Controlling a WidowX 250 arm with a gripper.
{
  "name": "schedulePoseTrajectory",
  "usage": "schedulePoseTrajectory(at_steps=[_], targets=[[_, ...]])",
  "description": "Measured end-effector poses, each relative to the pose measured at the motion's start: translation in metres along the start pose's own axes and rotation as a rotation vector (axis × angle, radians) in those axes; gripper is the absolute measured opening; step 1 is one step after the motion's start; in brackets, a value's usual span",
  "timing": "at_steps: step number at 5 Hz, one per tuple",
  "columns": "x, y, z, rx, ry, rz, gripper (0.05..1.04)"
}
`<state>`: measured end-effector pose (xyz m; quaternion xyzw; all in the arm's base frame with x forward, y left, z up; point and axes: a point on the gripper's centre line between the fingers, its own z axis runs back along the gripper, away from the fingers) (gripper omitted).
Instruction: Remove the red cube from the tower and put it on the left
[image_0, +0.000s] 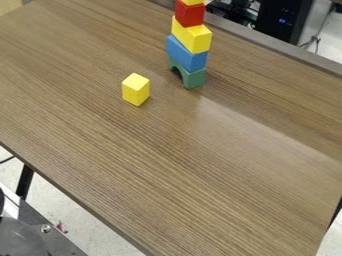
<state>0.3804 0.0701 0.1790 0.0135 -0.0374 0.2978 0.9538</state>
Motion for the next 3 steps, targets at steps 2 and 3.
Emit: schedulePoseTrajectory(at_steps=[2,3], targets=[[0.0038,0.0001,-0.0049,-0.010,-0.014,0.023,0.591],[0.0038,0.0010,-0.0050,-0.010,-0.019,0.024,0.590]])
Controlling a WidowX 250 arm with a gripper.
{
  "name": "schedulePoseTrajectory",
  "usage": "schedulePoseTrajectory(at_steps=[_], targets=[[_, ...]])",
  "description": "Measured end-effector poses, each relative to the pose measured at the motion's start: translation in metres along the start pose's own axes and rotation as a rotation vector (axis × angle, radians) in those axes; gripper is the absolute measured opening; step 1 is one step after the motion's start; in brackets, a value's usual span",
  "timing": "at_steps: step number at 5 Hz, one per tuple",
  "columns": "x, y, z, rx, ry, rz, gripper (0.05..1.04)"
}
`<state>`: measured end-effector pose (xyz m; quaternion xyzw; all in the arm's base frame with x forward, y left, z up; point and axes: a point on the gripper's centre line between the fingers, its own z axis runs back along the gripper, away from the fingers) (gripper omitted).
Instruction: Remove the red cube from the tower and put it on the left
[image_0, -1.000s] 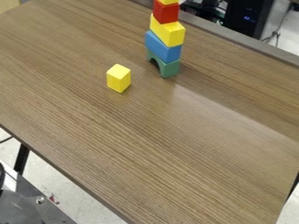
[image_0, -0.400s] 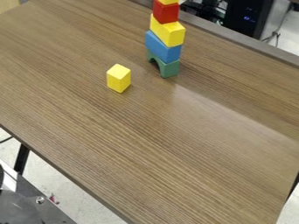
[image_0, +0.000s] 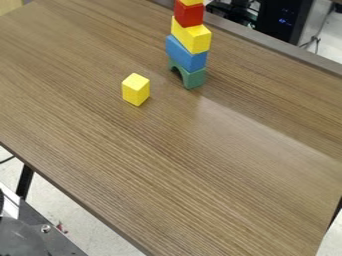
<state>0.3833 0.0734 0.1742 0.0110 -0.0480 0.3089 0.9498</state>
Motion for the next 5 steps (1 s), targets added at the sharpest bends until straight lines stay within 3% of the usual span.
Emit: schedulePoseTrajectory(at_steps=[1,3,4,5], targets=[[-0.001,0.007,0.001,0.022,-0.009,0.015,0.590],[-0.004,0.070,0.009,0.090,-0.012,0.172,0.590],[-0.012,0.104,-0.009,0.144,0.054,0.268,0.590],[-0.013,0.125,-0.027,0.170,0.076,0.314,0.590]])
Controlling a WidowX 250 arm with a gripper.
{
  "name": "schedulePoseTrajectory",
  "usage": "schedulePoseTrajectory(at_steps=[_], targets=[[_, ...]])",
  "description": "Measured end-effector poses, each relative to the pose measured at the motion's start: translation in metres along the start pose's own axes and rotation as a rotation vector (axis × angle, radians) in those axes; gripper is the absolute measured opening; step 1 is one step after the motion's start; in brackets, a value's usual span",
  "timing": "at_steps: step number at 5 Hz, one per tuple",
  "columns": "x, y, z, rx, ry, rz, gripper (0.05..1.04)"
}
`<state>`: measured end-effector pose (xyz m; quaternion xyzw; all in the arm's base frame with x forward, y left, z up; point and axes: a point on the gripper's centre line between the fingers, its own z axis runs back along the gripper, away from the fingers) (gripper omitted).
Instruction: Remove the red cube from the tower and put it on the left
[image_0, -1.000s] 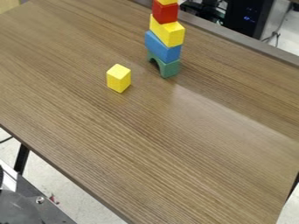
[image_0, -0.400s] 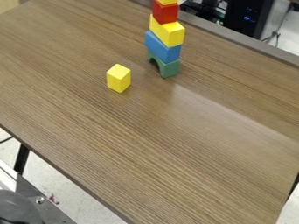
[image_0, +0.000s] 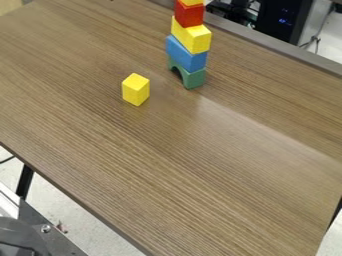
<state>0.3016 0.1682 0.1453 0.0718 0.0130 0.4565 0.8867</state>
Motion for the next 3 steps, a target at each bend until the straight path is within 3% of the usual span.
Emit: schedulePoseTrajectory(at_steps=[1,3], targets=[[0.012,0.003,-0.054,0.040,0.034,-0.040,0.590],[0.028,0.002,-0.107,-0.021,0.127,-0.148,0.590]])
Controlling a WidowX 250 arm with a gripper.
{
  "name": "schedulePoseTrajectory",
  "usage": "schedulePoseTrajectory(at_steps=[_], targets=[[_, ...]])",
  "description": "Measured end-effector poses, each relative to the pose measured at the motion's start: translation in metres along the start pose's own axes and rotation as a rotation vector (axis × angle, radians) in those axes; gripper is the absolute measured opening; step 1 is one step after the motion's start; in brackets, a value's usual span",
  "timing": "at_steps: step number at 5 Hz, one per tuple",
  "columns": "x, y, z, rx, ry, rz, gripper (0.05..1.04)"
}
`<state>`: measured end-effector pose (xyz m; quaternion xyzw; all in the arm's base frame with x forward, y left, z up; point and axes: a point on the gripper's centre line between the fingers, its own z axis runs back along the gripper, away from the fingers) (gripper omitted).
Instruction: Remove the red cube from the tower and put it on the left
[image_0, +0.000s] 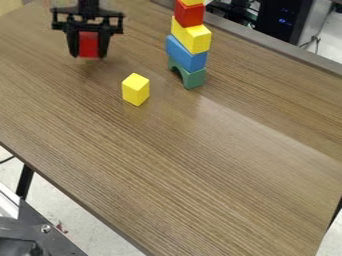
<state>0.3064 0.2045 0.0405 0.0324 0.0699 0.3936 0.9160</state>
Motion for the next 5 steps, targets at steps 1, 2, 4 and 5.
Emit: schedulePoseTrajectory(at_steps=[1,2,4,5], targets=[[0.009,0.009,-0.007,-0.071,-0.018,-0.008,0.639],[0.008,0.013,-0.009,-0.086,-0.010,0.008,0.743],[0.003,0.013,-0.006,-0.057,0.006,0.006,0.999],[-0.001,0.017,0.027,-0.050,-0.053,0.021,0.999]])
